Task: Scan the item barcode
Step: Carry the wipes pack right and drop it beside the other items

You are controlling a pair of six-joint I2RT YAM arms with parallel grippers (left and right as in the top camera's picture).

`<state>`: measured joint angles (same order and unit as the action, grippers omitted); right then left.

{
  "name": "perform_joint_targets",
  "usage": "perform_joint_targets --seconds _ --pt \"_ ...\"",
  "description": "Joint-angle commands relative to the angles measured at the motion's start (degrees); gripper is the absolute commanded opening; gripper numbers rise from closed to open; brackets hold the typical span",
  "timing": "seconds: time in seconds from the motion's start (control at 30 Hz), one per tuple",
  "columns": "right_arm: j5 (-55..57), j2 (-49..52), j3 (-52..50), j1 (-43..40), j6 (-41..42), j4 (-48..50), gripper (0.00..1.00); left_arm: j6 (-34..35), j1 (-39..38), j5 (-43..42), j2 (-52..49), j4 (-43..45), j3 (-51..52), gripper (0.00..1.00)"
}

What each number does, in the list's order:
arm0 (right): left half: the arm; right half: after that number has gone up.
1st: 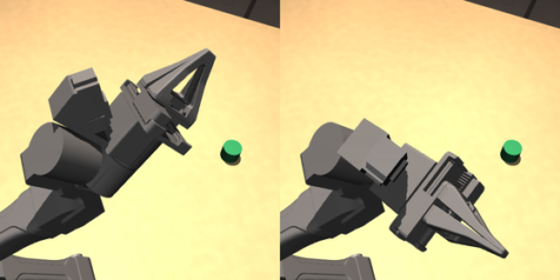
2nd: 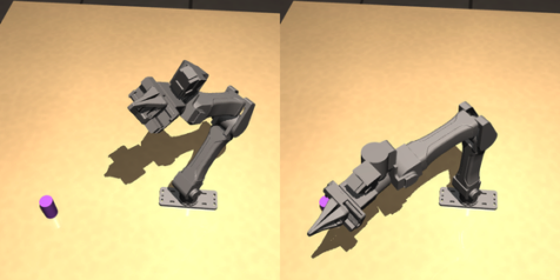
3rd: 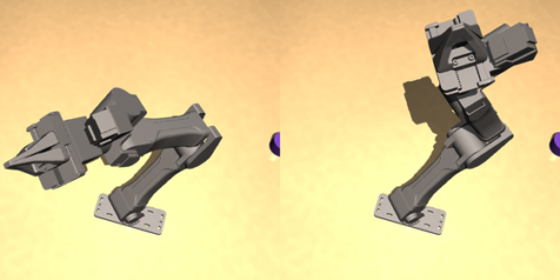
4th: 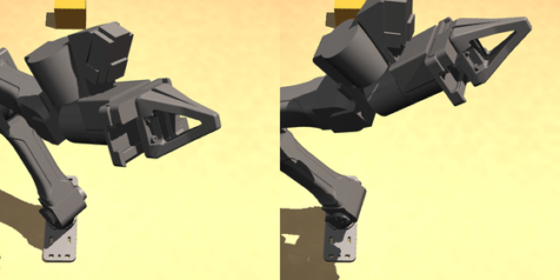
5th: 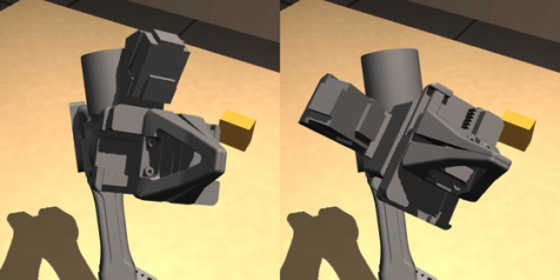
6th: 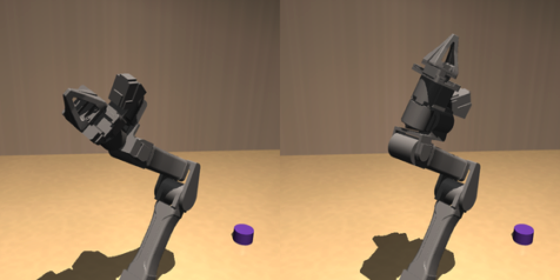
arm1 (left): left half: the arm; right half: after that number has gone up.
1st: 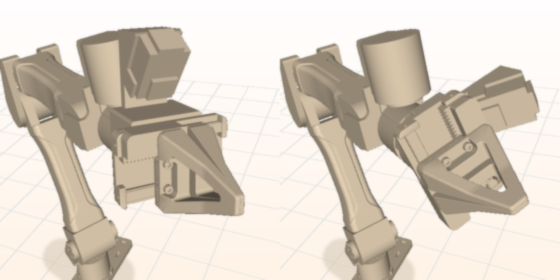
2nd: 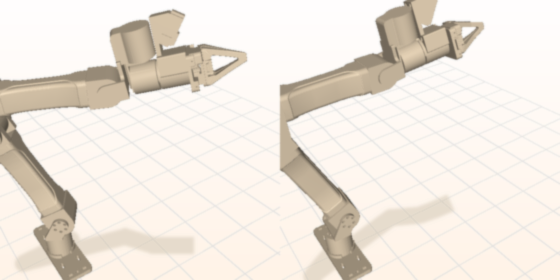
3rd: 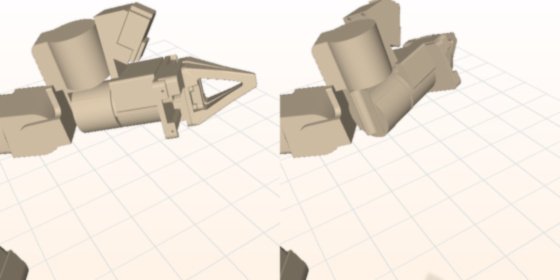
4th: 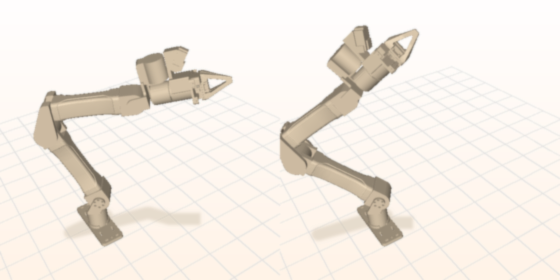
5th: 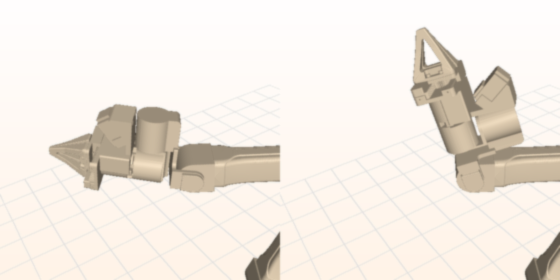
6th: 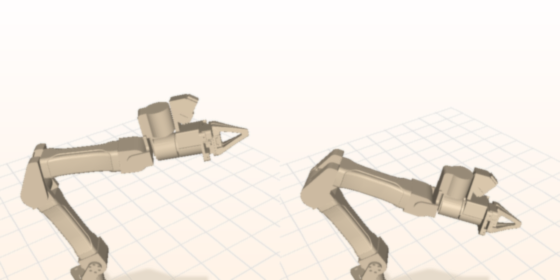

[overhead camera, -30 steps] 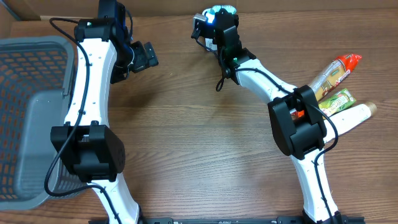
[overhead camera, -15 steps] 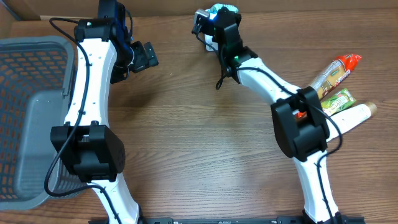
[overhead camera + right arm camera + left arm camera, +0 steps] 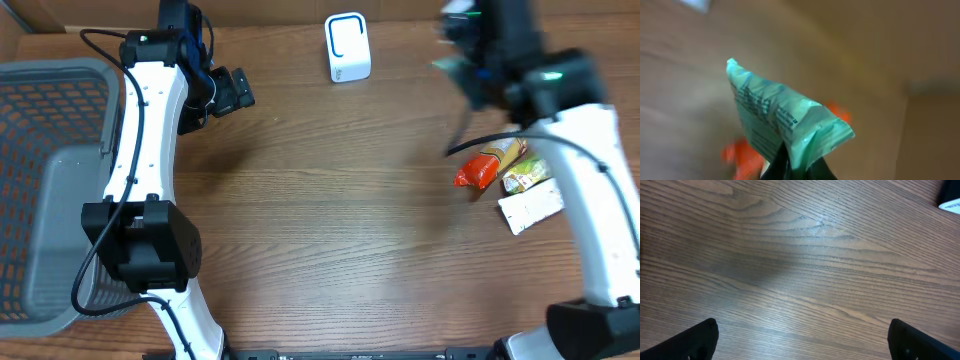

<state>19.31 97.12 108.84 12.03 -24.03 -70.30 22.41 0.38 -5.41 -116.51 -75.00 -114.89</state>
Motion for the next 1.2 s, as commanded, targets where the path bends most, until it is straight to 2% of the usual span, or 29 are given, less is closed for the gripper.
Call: perform_joint_targets --seconds 0.0,0.17,0.33,0.37,0.4,0.43,0.63,0.9,1.0,1.1,1.17 --pt "-9.46 2.99 -2.60 -8.59 9.11 -5.05 0.04 0.94 -0.07 -0.37 -0.48 0.11 0.09 0.99" --pt "-15.85 3.78 -6.75 -16.09 9.09 -9.75 0.04 0.94 -0.07 -0.37 -0.48 0.11 0.09 0.99" --pt "-19.02 3.85 -10.43 -19.04 9.09 -10.69 0.20 0.94 -0.07 -0.37 -0.48 0.11 0.09 1.00" --pt "-19.02 3.85 -10.54 -19.15 9.09 -11.74 0.35 0.94 -0.07 -0.37 -0.48 0.11 0.09 0.99" --pt "-19.02 3.85 -10.54 -19.12 9.07 -12.41 0.91 0.94 -0.07 -0.37 -0.48 0.11 0.09 1.00" --pt "-19.04 3.80 -10.51 -19.12 9.16 -12.87 1.00 0.94 -0.07 -0.37 -0.48 0.11 0.09 1.00" --pt "-24.13 1.36 -8.17 -18.47 11.19 -13.22 1.00 0.94 -0.07 -0.37 -0.48 0.11 0.09 0.99" --pt "-47.69 -7.04 3.41 -17.40 11.63 -17.18 1.00 0.96 -0.07 -0.37 -0.48 0.11 0.09 1.00" --pt "-58.51 -10.36 4.83 -17.40 17.97 -18.56 1.00 0.94 -0.07 -0.37 -0.48 0.11 0.09 1.00" --pt "-59.84 -12.37 4.83 -17.40 19.76 -20.02 1.00 0.94 -0.07 -0.37 -0.48 0.11 0.09 0.99" --pt "-56.59 -13.44 4.83 -17.42 19.56 -22.05 1.00 0.94 -0.07 -0.37 -0.48 0.11 0.09 0.99"
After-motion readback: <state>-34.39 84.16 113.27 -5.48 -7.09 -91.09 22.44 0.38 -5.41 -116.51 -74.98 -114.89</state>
